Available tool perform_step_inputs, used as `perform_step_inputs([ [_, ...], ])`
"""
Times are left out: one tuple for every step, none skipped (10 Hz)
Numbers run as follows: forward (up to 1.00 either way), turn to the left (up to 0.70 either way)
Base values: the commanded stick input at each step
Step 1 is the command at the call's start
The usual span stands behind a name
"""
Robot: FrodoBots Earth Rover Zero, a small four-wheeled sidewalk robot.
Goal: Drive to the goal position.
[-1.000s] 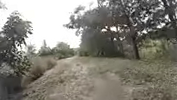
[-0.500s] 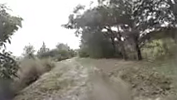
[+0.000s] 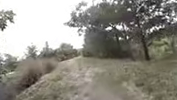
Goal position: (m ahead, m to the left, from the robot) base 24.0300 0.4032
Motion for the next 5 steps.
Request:
perform_step_inputs([
  [0.70, 0.00],
  [0.70, 0.00],
  [0.70, 0.00],
  [0.70, 0.00],
  [0.70, 0.00],
])
